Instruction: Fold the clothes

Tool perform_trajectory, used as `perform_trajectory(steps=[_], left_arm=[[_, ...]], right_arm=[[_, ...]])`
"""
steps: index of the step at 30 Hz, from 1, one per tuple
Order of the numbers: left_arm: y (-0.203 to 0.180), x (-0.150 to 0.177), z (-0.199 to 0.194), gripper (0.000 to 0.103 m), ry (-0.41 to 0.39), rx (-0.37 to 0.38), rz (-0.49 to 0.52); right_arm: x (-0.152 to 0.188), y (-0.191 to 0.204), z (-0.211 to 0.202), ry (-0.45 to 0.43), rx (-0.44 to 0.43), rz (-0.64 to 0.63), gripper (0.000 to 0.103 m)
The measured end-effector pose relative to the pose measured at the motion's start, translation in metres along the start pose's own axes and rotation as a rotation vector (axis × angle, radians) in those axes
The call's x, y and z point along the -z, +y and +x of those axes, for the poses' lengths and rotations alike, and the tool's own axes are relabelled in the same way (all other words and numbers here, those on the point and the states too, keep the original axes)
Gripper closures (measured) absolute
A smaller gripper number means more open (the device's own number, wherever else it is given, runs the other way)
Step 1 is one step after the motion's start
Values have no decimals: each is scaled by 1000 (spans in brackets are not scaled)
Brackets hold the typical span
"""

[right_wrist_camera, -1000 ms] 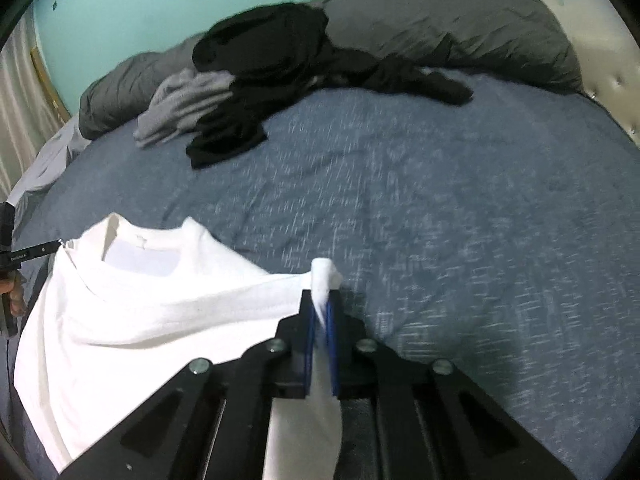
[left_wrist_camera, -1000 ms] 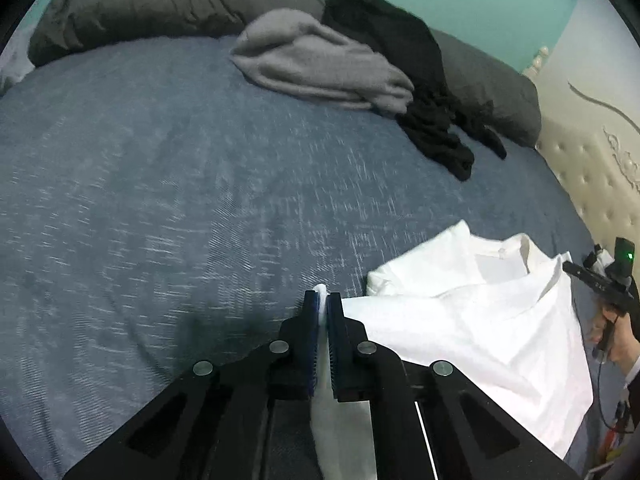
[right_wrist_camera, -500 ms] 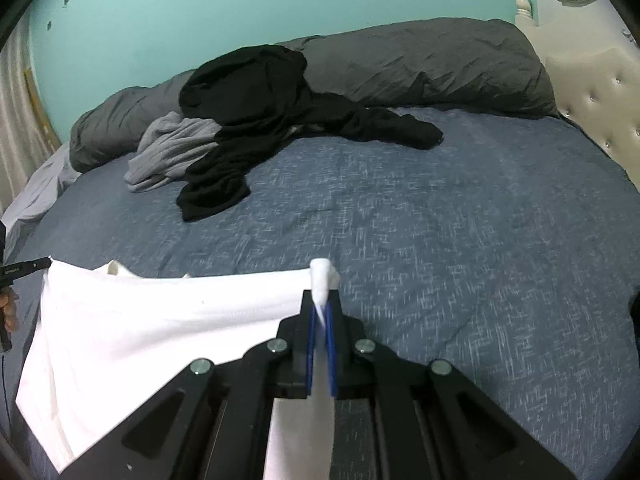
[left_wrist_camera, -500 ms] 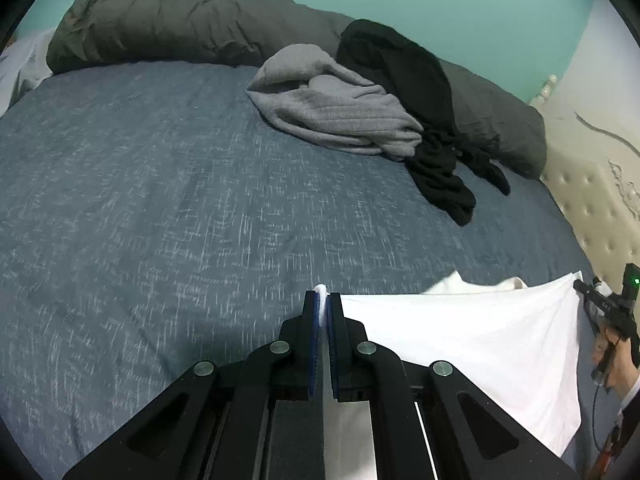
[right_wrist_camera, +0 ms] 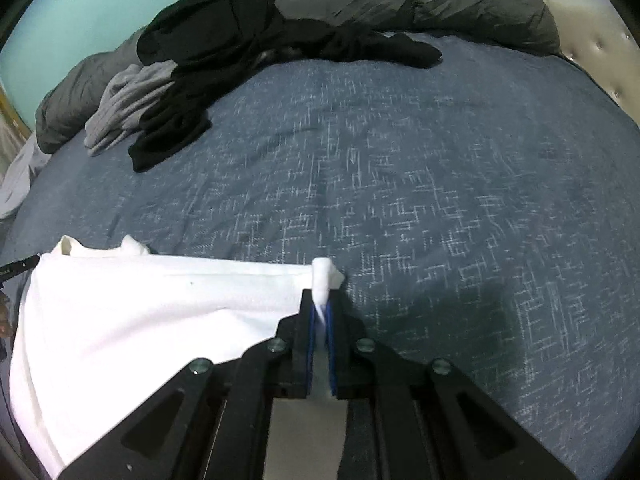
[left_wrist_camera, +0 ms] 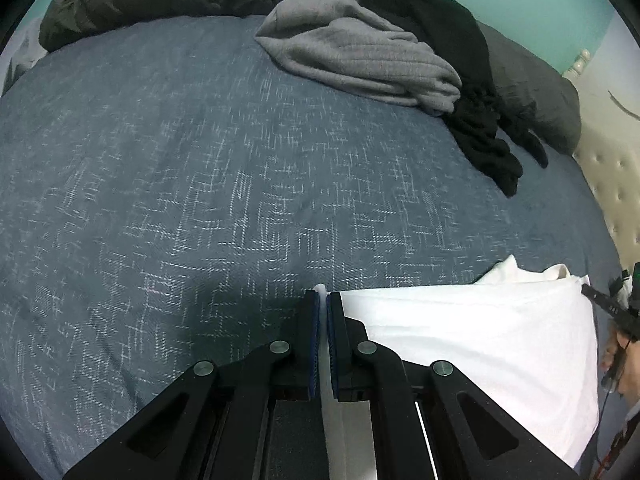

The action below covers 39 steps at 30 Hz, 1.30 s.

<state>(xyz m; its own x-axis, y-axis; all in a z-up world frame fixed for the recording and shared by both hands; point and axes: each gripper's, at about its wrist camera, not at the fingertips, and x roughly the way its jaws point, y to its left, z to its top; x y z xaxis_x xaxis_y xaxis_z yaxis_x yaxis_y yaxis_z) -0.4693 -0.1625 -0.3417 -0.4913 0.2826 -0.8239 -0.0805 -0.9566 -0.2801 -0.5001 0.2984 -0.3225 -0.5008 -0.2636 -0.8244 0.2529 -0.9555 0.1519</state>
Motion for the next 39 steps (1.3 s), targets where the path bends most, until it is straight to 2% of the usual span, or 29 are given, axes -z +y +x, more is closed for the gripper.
perform_trajectory(steps=[3,7,11,15,18,21,27,33,39], left_arm=[[5,1,-17,95,-11,29,-27],[6,14,-51,96,-38,49,-35],[-2,43,-79,96,-29,59,5],[-10,83,-102,95,6,80,30],[-11,116,-113,94,57,105,8],[-11,144,-120,94,103,117,-2],[-10,193,-136,94,151,128,-6],[-16,219,-142,94,179,141,23],[-17,229,-142,94,176,148,12]], right_arm=[[-1,-9,-25,-49,13,43,79],[14,-23,-53,-62,-33,91,79],[50,-28,-85,-55,-109,121,79],[92,-27,-108,-2,-152,123,79],[122,-26,-121,44,-169,126,78],[147,-27,-131,92,-187,140,72],[188,-23,-148,170,-206,110,70],[210,-18,-157,205,-230,93,65],[225,-15,-163,223,-246,86,65]])
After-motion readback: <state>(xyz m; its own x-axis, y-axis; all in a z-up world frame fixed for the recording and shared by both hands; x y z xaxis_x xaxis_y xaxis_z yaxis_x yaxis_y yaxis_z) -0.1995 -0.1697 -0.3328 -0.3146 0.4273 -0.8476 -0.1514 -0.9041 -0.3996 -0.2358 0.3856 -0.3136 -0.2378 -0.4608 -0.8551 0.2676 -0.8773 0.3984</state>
